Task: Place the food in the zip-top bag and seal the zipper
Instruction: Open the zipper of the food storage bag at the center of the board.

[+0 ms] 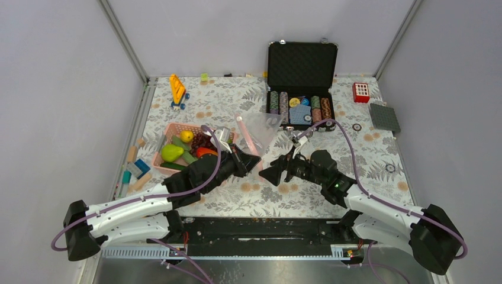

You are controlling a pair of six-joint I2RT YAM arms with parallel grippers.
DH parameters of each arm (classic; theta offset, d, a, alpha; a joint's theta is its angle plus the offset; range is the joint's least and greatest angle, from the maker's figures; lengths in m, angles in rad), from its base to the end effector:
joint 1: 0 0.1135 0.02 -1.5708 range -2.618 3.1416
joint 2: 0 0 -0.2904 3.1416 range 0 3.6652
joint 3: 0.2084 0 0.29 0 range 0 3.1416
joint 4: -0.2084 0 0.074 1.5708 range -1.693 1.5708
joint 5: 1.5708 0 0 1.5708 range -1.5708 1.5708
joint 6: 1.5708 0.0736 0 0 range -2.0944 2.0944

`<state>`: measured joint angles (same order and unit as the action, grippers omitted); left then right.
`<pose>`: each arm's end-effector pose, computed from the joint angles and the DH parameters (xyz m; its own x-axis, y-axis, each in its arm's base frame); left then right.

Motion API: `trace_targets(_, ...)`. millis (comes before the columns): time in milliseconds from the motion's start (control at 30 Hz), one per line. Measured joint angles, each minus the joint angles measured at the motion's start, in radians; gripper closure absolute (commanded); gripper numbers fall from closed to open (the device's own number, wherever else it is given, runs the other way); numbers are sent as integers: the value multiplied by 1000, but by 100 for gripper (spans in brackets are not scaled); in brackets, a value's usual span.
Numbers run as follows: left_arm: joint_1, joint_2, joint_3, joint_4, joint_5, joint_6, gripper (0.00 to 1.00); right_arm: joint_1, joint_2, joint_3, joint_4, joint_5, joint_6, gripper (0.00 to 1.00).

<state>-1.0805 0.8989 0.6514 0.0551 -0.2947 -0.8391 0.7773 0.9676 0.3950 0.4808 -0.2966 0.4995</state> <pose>0.1464 -0.2288 0.3018 -0.5884 -0.4097 -0.6971 0.4073 0.5946 -0.6932 0.1774 0.2047 0.2361 -0.4780 0.1723 -0.8613 -0.7396 0.4500 0.5005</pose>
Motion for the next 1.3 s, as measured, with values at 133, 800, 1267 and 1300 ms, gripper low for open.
trace_targets(133, 0, 0, 0, 0, 0, 0, 100, 10, 4, 0, -6, 14, -5, 8)
trace_targets(800, 6, -3, -4, -8, 3, 0, 100, 13, -129, -1, -223, 68, -77, 8)
trace_targets(1267, 6, -21, -8, -8, 7, 0, 100, 13, -81, -1, -164, 28, -62, 8)
trace_targets(1300, 6, -21, -8, -8, 7, 0, 100, 13, -81, -1, -158, 19, -57, 8)
